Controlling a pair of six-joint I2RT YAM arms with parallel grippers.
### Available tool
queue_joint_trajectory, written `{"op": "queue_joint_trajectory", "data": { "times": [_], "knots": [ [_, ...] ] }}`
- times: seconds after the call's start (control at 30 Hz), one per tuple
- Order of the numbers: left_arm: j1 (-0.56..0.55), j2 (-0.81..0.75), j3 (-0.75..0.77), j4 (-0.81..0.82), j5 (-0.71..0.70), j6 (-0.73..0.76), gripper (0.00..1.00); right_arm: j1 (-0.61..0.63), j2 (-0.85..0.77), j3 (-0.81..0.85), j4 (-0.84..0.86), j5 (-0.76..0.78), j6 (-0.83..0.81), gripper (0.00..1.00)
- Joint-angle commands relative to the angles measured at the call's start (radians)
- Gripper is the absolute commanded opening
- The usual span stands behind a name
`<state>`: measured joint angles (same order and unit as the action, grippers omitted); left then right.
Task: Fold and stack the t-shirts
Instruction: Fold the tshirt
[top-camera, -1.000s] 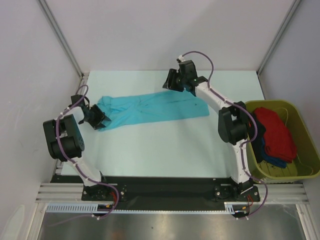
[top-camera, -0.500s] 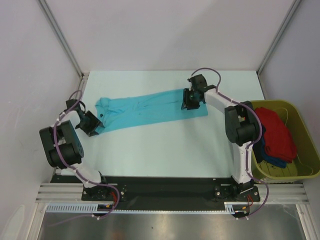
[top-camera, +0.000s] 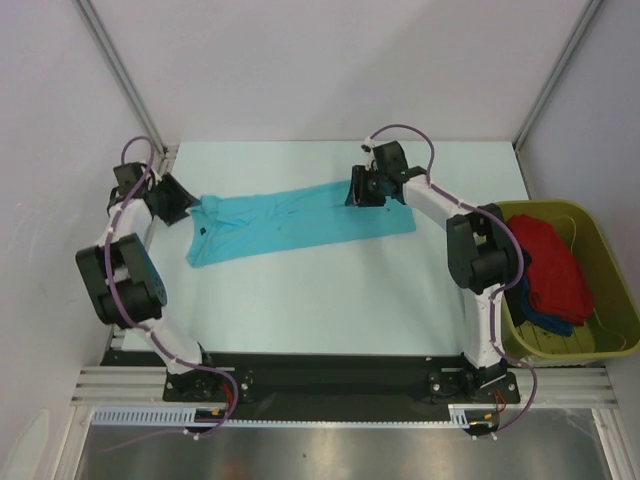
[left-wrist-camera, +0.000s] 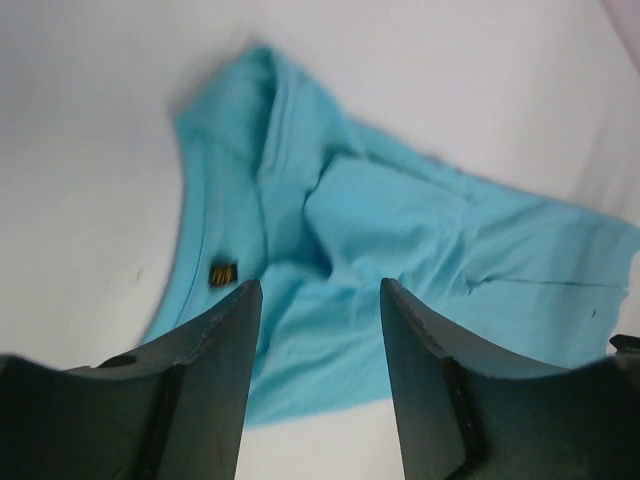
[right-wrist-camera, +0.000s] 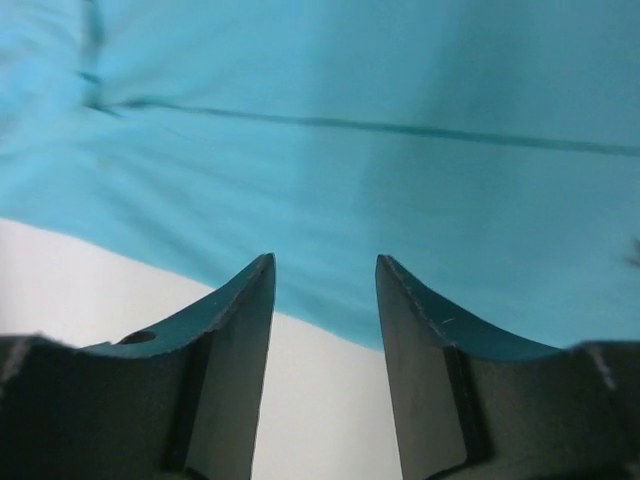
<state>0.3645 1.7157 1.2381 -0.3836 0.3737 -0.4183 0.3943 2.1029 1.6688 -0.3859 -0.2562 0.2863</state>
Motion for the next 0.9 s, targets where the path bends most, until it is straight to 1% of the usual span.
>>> {"op": "queue_joint_trajectory", "data": {
  "times": [0.0,0.1,0.13,0.17,0.2,0.23,0.33,0.47,0.57,0.63,0.73,0.87],
  "knots": [
    [-0.033,0.129,0.139,0.112,0.134,0.056,0.56,0.028,0.070,0.081,0.243,-0.174,0.182,0.51],
    [-0.068,0.247,0.266,0.086,0.116,0.114,0.58,0.054,0.149,0.152,0.363,-0.219,0.302,0.51],
    [-0.082,0.275,0.299,0.056,0.120,0.122,0.57,0.070,0.198,0.199,0.427,-0.233,0.360,0.51],
    [-0.085,0.324,0.351,0.042,0.116,0.125,0.58,0.081,0.221,0.222,0.450,-0.239,0.388,0.51],
    [-0.090,0.337,0.369,0.029,0.110,0.133,0.58,0.090,0.245,0.255,0.464,-0.245,0.407,0.51],
    [-0.088,0.344,0.377,0.034,0.110,0.136,0.57,0.098,0.294,0.308,0.481,-0.244,0.422,0.51],
    [-0.094,0.355,0.379,0.043,0.093,0.142,0.56,0.130,0.367,0.405,0.490,-0.241,0.476,0.50],
    [-0.101,0.361,0.377,0.026,0.065,0.147,0.54,0.156,0.423,0.472,0.515,-0.241,0.516,0.50],
    [-0.104,0.355,0.347,0.058,0.047,0.135,0.56,0.163,0.450,0.500,0.510,-0.238,0.530,0.49],
    [-0.108,0.380,0.368,0.045,0.045,0.142,0.56,0.163,0.454,0.497,0.519,-0.241,0.547,0.49],
    [-0.121,0.413,0.403,0.006,0.056,0.164,0.54,0.160,0.445,0.479,0.516,-0.244,0.547,0.48],
    [-0.144,0.424,0.417,-0.035,0.018,0.202,0.50,0.146,0.405,0.408,0.553,-0.236,0.553,0.48]
  ]
}}
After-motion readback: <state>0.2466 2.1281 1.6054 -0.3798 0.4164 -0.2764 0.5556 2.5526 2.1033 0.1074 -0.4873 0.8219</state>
